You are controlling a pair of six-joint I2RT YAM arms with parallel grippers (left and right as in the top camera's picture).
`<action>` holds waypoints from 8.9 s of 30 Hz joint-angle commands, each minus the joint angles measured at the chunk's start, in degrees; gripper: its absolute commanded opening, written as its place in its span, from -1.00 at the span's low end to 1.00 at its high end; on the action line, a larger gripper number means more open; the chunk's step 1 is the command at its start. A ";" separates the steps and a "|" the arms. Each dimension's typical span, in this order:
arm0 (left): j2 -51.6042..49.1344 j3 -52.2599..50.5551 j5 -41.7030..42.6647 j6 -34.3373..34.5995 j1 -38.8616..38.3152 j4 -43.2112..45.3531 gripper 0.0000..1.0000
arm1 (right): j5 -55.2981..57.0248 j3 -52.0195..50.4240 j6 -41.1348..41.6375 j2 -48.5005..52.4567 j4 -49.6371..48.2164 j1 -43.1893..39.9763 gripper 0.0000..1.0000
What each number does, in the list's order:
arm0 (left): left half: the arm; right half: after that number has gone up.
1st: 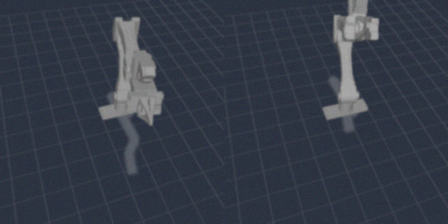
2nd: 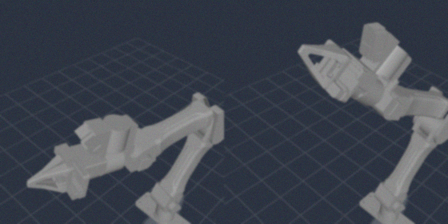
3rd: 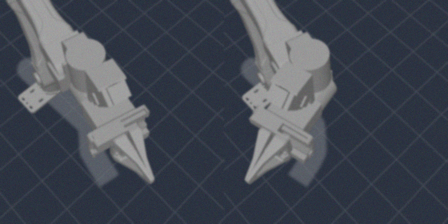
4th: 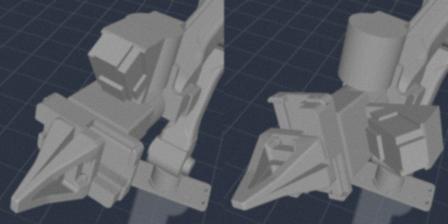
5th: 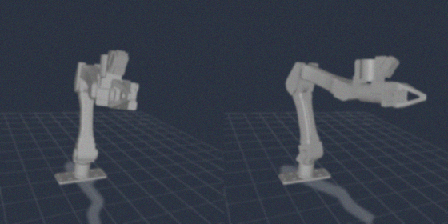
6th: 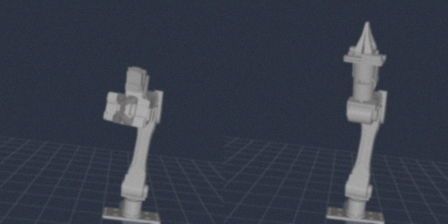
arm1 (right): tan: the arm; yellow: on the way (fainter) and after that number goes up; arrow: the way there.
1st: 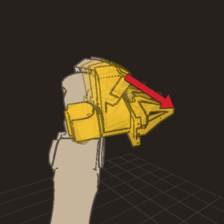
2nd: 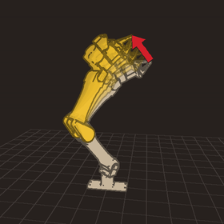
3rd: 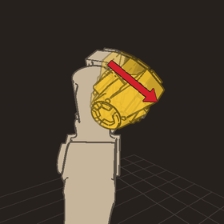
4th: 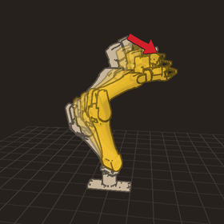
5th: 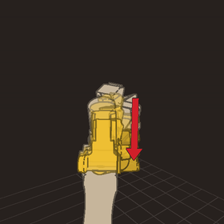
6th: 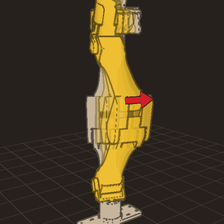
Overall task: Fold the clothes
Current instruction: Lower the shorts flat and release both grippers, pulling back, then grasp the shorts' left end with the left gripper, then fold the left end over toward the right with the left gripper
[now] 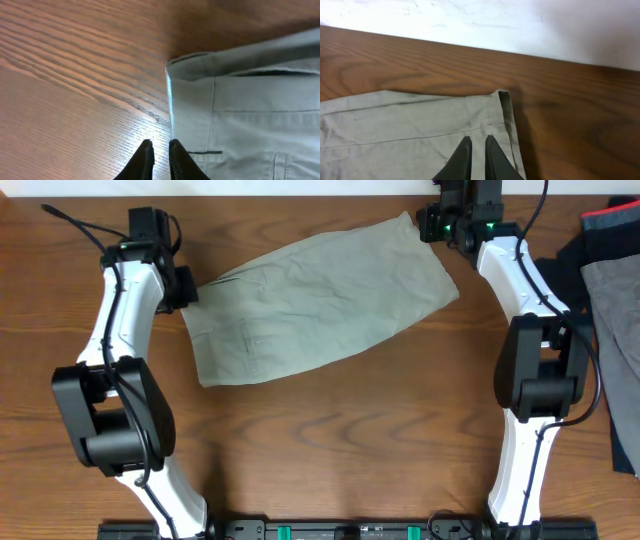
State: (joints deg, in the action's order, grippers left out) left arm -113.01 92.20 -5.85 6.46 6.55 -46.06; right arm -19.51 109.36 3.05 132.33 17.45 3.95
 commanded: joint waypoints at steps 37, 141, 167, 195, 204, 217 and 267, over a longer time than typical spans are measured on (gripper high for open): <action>1.33 -19.98 5.27 1.46 0.66 2.45 -0.88 | 22.34 -5.90 11.69 2.78 45.00 -5.55 -0.97; -8.94 -19.74 39.34 -4.35 2.38 3.85 0.53 | 4.52 -25.20 10.03 -8.33 37.46 0.11 -0.95; -6.16 -4.63 12.68 -6.64 5.95 -25.55 -0.88 | 3.85 -24.92 9.99 -12.52 39.12 -4.87 -0.97; -3.48 30.62 3.87 -1.79 -16.35 -49.07 -0.87 | 3.87 -24.94 10.01 -24.02 37.35 -9.62 -0.94; -3.50 22.08 3.89 1.66 -27.12 -41.64 -0.82 | 3.87 -24.94 10.01 -24.02 37.11 -9.60 -0.94; -3.41 13.73 13.79 7.23 -29.99 -34.29 -0.87 | 3.87 -24.94 10.01 -24.02 37.16 -9.55 -0.94; -11.06 30.58 14.03 4.39 -43.23 -47.36 -0.47 | 3.87 -24.94 10.01 -24.02 36.04 -9.55 -0.91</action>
State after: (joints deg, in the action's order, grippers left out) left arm -123.50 122.74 6.96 9.15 -34.94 -92.20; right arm -15.79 84.58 12.62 108.95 53.67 -5.67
